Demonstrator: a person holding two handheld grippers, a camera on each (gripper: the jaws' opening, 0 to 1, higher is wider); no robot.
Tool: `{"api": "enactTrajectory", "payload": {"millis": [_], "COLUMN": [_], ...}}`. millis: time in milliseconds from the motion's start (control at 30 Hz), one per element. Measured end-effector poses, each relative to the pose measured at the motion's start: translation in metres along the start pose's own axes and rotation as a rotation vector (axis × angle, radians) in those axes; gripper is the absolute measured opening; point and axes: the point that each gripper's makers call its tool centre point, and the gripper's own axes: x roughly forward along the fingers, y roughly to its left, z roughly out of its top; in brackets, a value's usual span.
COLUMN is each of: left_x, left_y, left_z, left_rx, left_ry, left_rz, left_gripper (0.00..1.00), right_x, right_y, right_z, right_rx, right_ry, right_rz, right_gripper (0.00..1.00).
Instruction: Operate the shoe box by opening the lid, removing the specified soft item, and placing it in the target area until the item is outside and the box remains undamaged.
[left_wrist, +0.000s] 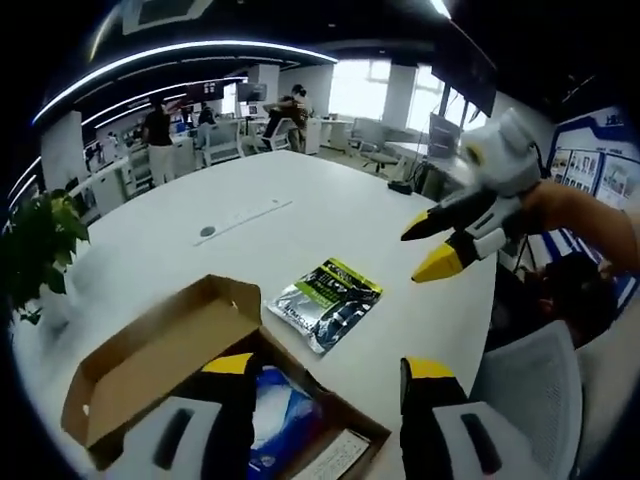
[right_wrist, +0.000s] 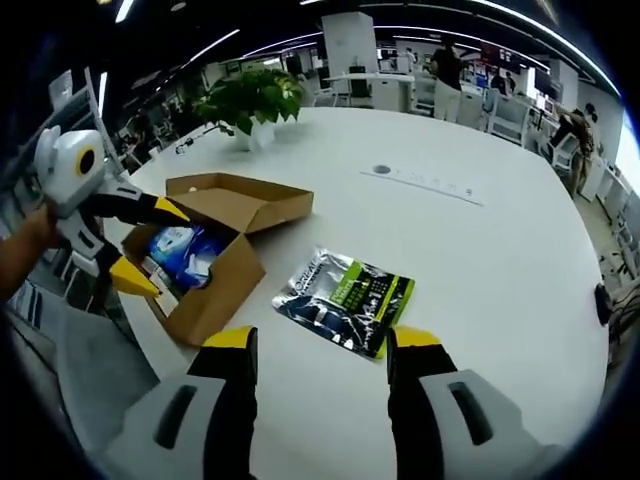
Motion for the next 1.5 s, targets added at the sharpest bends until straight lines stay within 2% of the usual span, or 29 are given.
{"api": "enactTrajectory", "payload": {"millis": [367,667,1000,1367,1500], "left_x": [-0.044,-0.075,-0.098,-0.122,-0.132], "left_y": [0.03,0.052,0.063,0.072,0.075], "left_z": [-0.017,-0.031,-0.048,-0.061,-0.066], "left_rx": [-0.065,-0.104,-0.111,-0.126,-0.136], "left_ry": [-0.076,-0.113,-0.126,-0.165,-0.183], "left_rz": [0.075,0.128,0.155,0.179,0.197], "left_gripper": [0.64,0.69,0.77,0.85,0.91], "right_x": [0.008,0.019,0.037,0.066,0.078], "right_y": [0.037,0.068,0.102,0.137,0.15], "right_z": [0.023,0.035,0.043,0.043,0.044], "right_rx": [-0.02,-0.047,-0.083,-0.127,-0.145], "right_ry": [-0.053,-0.075,-0.095,-0.066,-0.059], "right_rz": [0.09,0.159,0.23,0.301,0.322], "right_gripper": [0.49,0.49,0.47,0.44,0.44]}}
